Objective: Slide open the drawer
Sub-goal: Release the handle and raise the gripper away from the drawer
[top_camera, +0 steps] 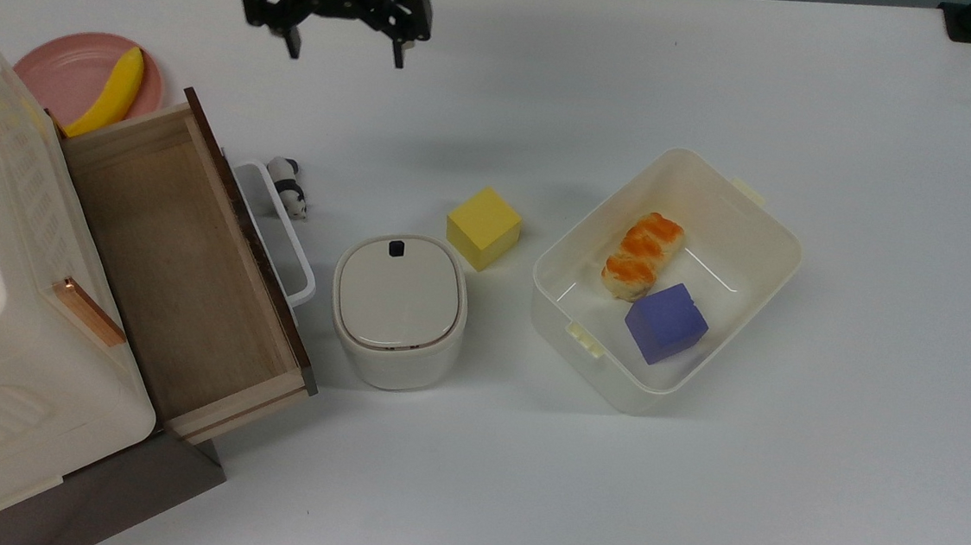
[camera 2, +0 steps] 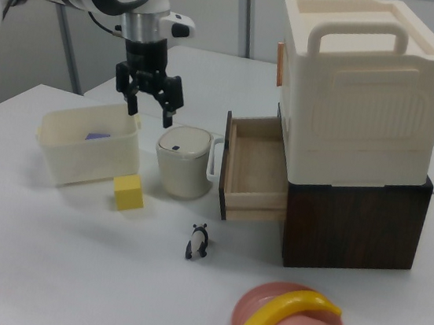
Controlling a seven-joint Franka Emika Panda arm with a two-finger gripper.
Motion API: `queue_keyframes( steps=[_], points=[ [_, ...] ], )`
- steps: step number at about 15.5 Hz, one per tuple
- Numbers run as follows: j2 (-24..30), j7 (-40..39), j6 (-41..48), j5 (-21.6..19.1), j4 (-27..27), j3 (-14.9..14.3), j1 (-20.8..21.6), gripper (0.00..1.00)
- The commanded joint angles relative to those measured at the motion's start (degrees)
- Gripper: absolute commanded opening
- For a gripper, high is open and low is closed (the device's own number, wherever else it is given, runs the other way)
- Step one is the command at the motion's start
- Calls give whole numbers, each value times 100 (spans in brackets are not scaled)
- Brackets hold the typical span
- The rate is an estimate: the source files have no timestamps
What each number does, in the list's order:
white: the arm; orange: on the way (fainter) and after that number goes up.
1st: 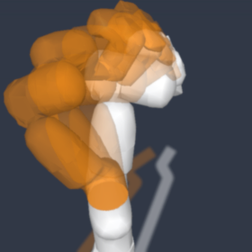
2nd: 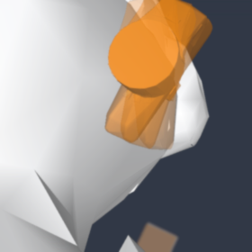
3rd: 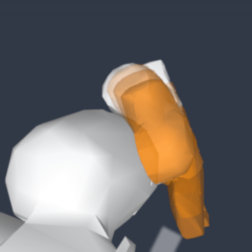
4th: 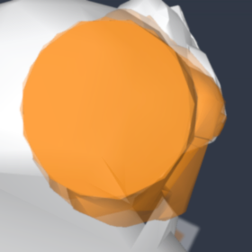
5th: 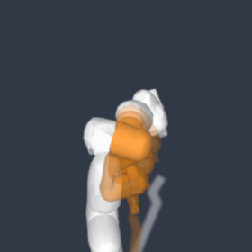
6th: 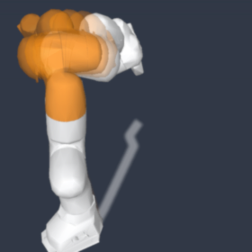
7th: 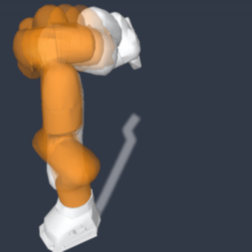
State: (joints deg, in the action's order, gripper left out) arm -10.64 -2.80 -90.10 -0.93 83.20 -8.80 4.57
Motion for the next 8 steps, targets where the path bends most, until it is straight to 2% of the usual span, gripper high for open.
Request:
queue_keyframes(
  steps=[1,8],
  points=[
    [238,368,281,-135,214,-34,70,100],
    [186,351,229,-109,179,-70,8,100]
  ],
)
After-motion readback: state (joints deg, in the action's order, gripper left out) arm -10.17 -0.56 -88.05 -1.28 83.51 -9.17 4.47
